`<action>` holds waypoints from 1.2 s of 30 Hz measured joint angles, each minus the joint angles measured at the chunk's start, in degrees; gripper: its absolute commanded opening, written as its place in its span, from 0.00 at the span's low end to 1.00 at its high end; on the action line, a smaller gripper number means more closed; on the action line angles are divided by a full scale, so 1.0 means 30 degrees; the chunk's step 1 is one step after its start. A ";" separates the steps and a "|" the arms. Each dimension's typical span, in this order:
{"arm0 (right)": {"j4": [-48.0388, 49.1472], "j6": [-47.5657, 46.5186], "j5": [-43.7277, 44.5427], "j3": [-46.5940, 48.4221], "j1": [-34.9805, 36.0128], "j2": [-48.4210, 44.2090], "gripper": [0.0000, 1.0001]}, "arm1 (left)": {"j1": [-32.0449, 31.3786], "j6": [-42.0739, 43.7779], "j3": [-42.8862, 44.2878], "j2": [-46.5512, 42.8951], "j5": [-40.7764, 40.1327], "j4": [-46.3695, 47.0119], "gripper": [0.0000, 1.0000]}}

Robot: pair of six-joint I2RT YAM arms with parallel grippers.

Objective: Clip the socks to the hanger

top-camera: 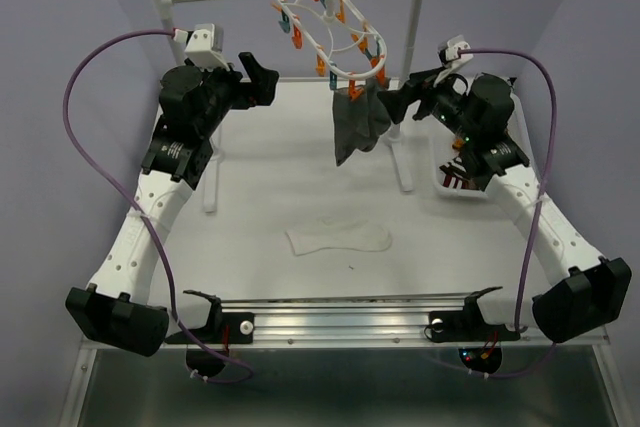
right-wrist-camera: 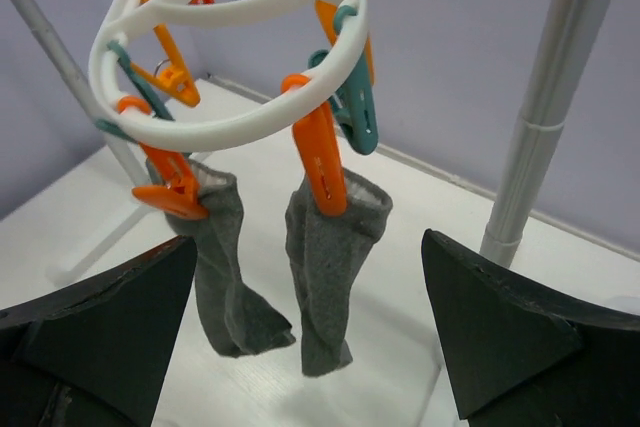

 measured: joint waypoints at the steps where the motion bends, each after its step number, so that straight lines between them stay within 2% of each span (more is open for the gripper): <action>1: -0.0670 -0.0233 -0.0248 0.0328 0.0044 -0.0080 1.00 | 0.0000 0.0044 0.0000 -0.0036 -0.0073 -0.0044 0.99; 4: -0.2965 -0.1654 -0.1122 0.1494 0.1224 -0.0146 1.00 | 0.0000 0.0131 0.0000 -0.0146 -0.0364 -0.0306 0.99; 7: -0.5231 -0.3468 -0.2331 0.2521 0.4080 -0.0066 1.00 | 0.0000 0.0182 0.0000 -0.0226 -0.0627 -0.0430 0.99; 12: -0.6681 -0.5260 -0.3512 0.4816 0.7599 0.1690 1.00 | 0.0000 0.0182 0.0000 -0.0554 -0.1158 -0.0736 0.99; 16: -0.6419 -0.5362 -0.3337 0.6849 0.7723 0.4408 1.00 | 0.0000 0.0175 0.0000 -0.0867 -0.1807 -0.0867 0.99; 18: -0.6033 -0.5107 -0.2084 0.8058 0.7606 0.6353 1.00 | 0.0015 0.0189 0.0000 -0.0991 -0.2361 -0.0976 0.99; 23: -0.5552 -0.4728 0.1370 0.9340 0.7570 0.8990 1.00 | 0.0095 0.0328 0.0000 -0.1013 -0.2798 -0.1290 0.99; 28: -0.4918 -0.4583 0.4488 0.8998 0.7570 0.9092 1.00 | 0.0102 0.0627 0.0000 -0.1005 -0.1851 -0.1056 0.99; 36: -0.3126 -0.4415 0.6594 0.6856 0.6878 0.7206 1.00 | 0.0102 0.1588 0.0168 0.0153 0.1821 0.0015 0.99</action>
